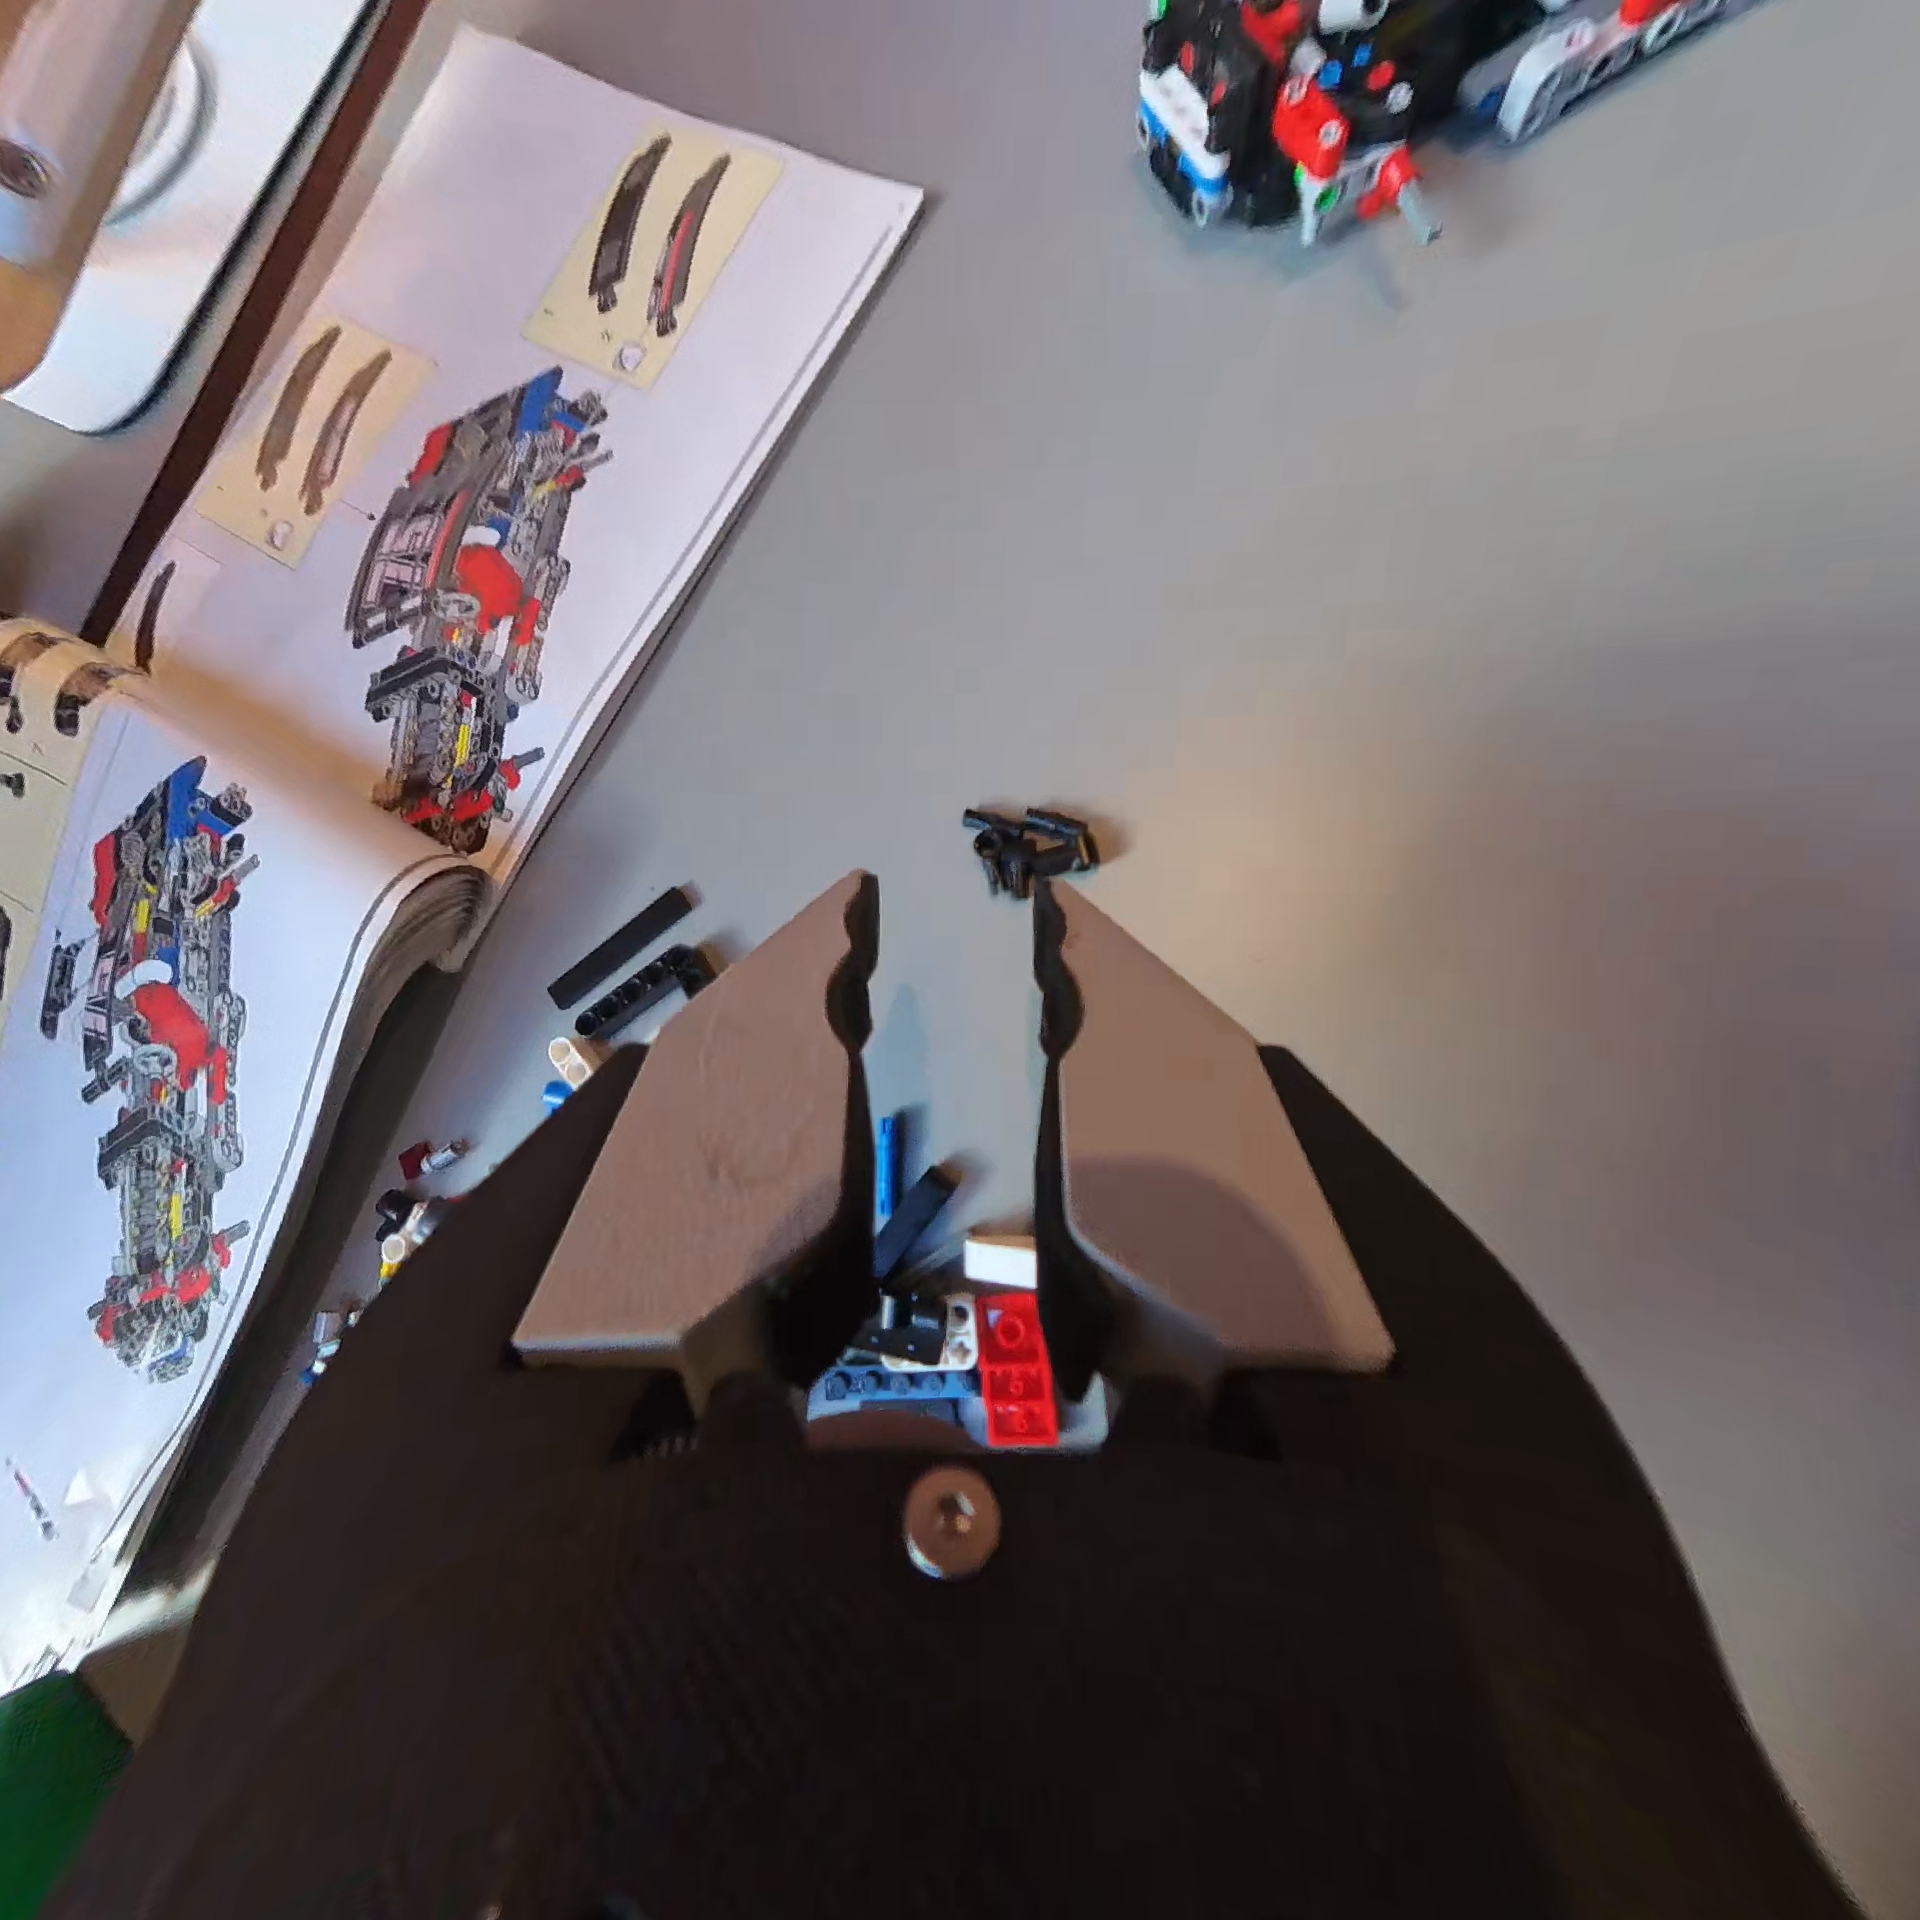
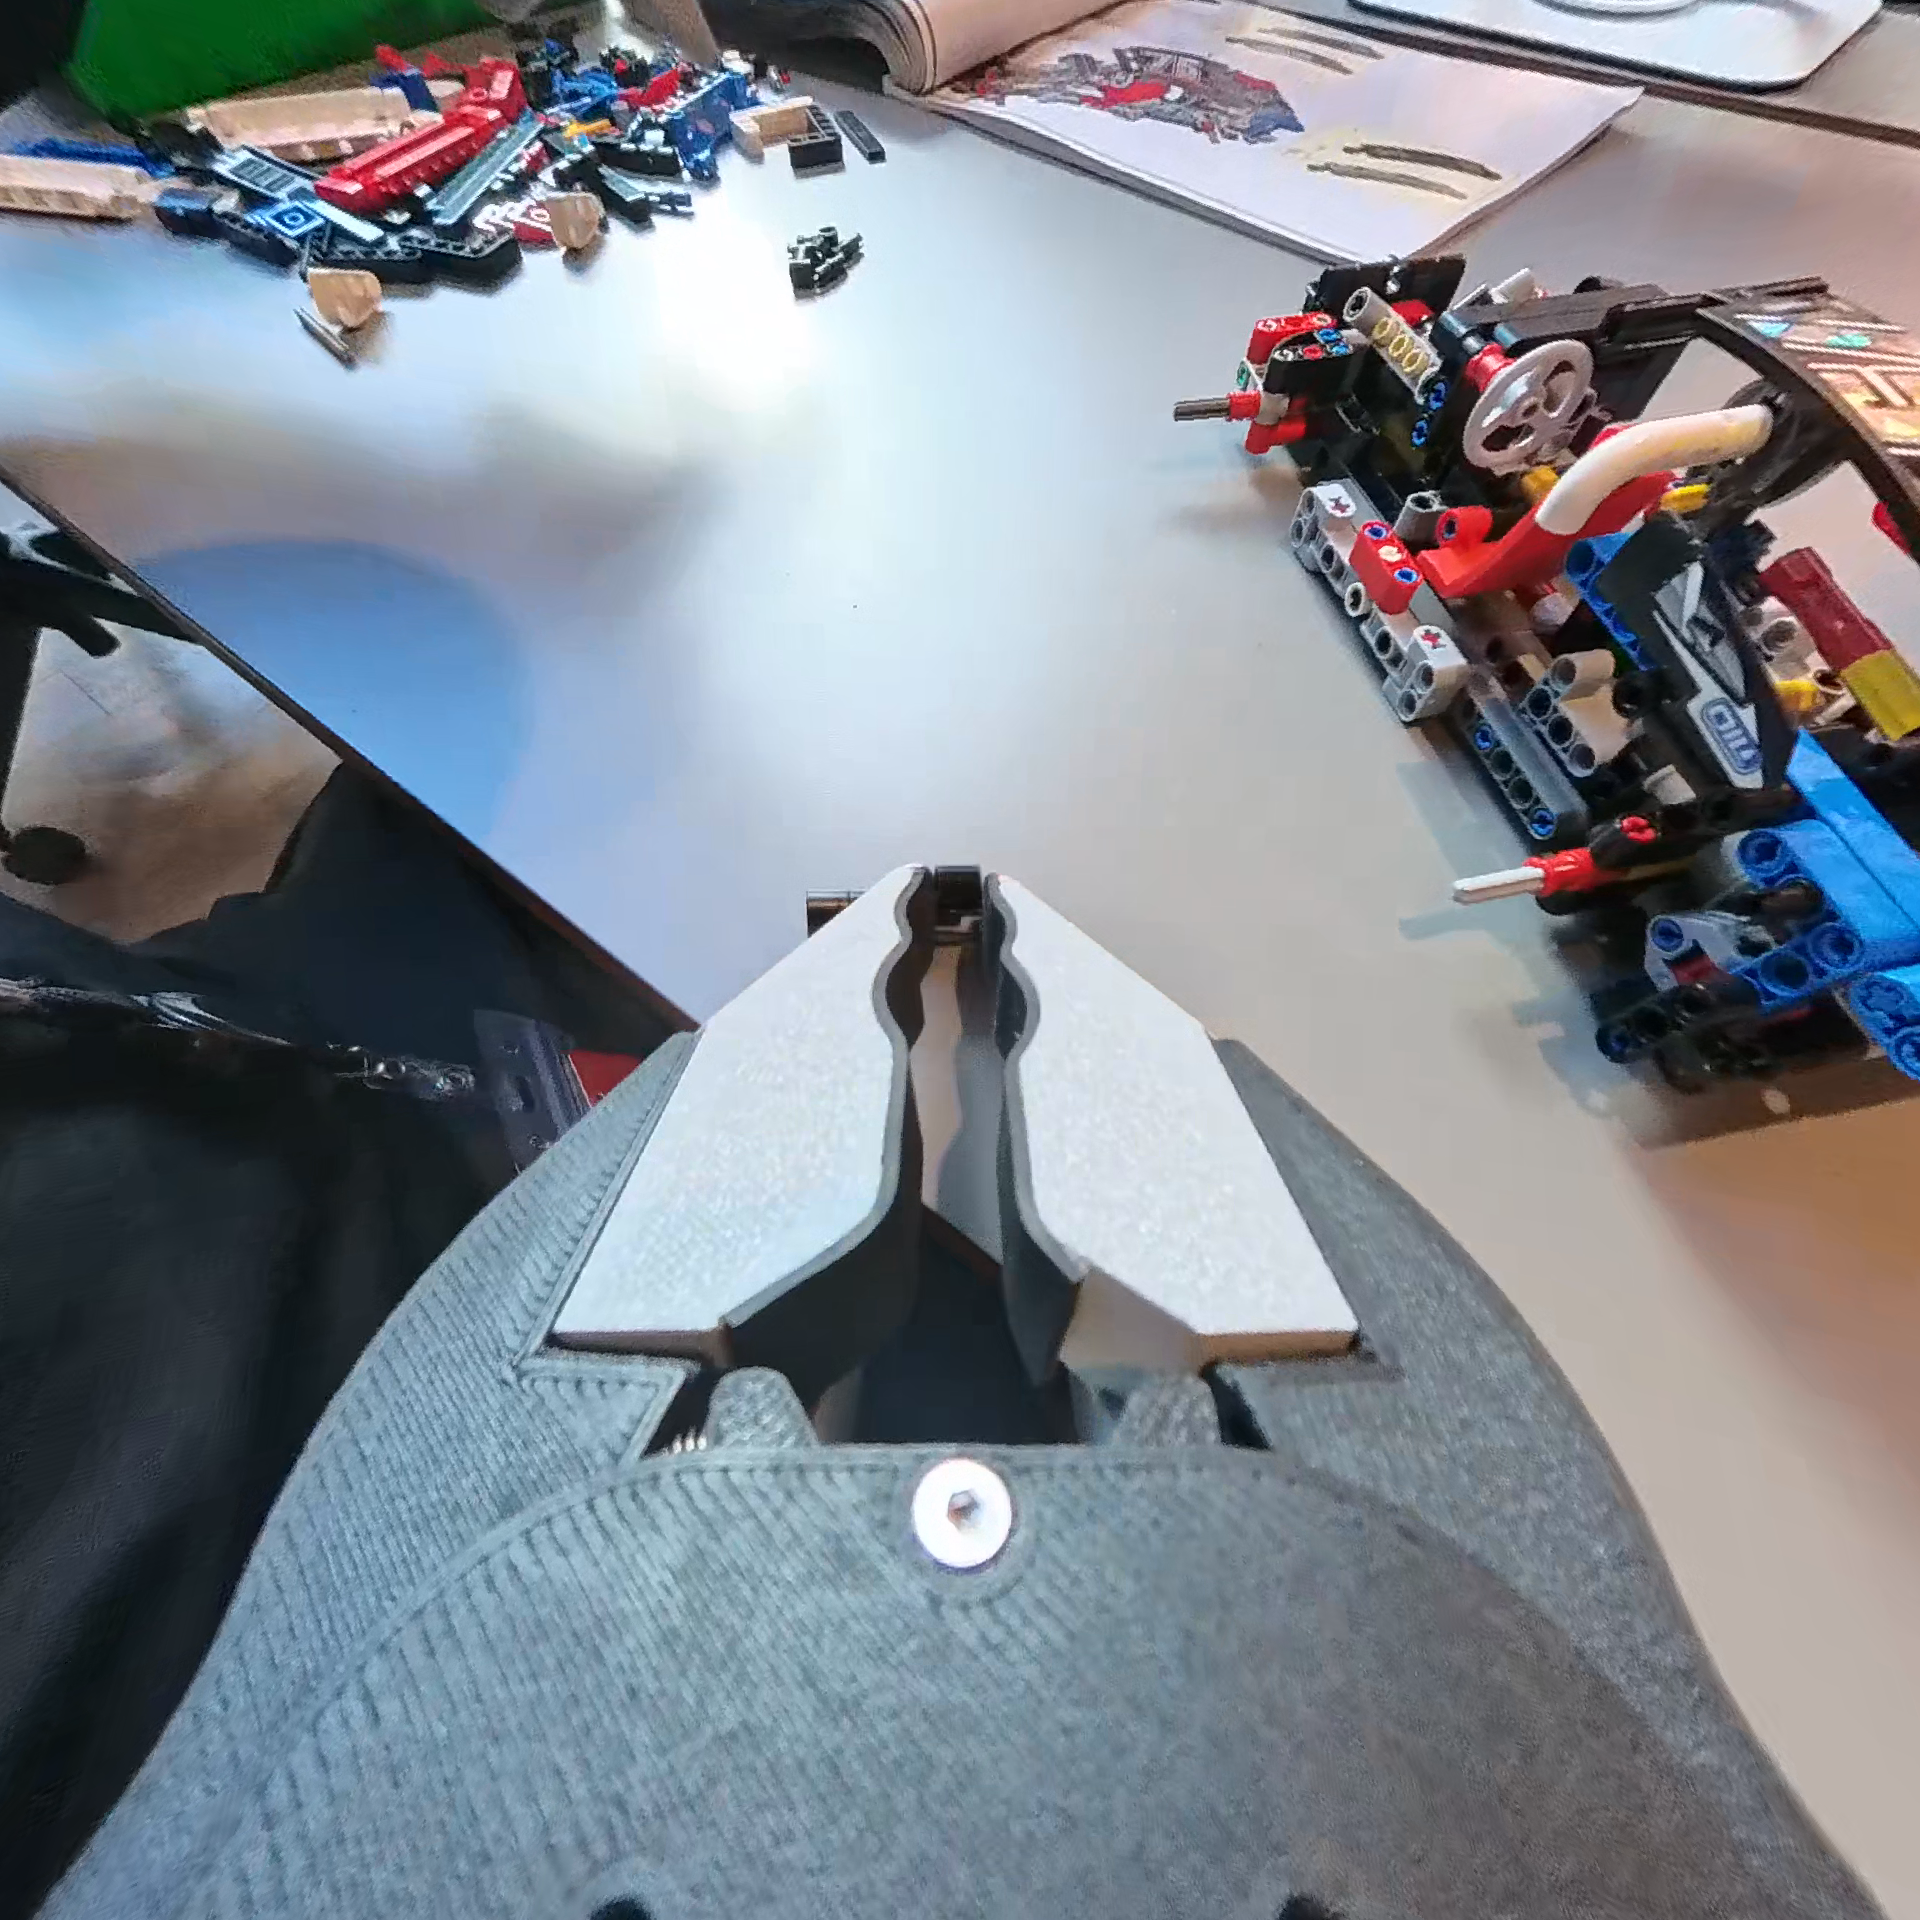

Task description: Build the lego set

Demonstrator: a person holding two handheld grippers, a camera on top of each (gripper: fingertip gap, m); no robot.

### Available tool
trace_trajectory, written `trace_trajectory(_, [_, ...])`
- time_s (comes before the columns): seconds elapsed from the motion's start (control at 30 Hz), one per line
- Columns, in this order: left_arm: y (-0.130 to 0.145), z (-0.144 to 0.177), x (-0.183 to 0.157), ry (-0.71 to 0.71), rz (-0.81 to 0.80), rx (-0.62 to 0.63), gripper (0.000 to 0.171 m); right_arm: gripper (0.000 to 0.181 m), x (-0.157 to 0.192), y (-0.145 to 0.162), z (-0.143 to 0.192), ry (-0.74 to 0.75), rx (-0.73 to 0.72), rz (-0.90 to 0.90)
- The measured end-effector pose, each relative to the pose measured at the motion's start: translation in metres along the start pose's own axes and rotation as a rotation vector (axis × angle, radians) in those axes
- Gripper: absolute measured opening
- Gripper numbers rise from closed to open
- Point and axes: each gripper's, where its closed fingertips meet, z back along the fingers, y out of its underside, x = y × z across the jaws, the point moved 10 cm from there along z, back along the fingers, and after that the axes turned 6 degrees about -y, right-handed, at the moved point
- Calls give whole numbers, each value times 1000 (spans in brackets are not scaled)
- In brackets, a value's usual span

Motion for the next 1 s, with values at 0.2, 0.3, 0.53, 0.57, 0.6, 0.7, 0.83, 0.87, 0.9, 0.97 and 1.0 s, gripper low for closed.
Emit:
trace_trajectory(0.2, [11,-21,-16,76,-65,55,27,5,-1,-4,-4,27,44,37])
trace_trajectory(0.3, [10,-27,-24,89,-159,46,25,5,-4,-6,-5,21,43,32])
trace_trajectory(0.53, [3,-32,-23,149,-441,14,17,7,-12,-6,-1,25,34,15])
trace_trajectory(0.57, [2,-33,-20,149,-461,31,17,7,-13,-5,0,26,35,18])
trace_trajectory(0.6, [1,-32,-16,151,-469,45,18,7,-13,-5,1,25,34,18])
trace_trajectory(0.7, [-4,-31,0,125,-413,39,16,7,-16,-4,5,27,20,5])
trace_trajectory(0.83, [-6,-37,13,136,-256,65,11,7,-23,-5,9,27,13,-14])
trace_trajectory(0.87, [-5,-40,14,152,-232,85,12,7,-24,-5,10,27,13,-16])
trace_trajectory(0.9, [-5,-42,15,163,-207,96,12,7,-25,-6,11,26,11,-16])
trace_trajectory(0.97, [-2,-47,14,214,-155,121,13,7,-26,-7,13,26,9,-14])
trace_trajectory(1.0, [-2,-50,15,244,-128,129,14,7,-26,-8,14,26,8,-14])
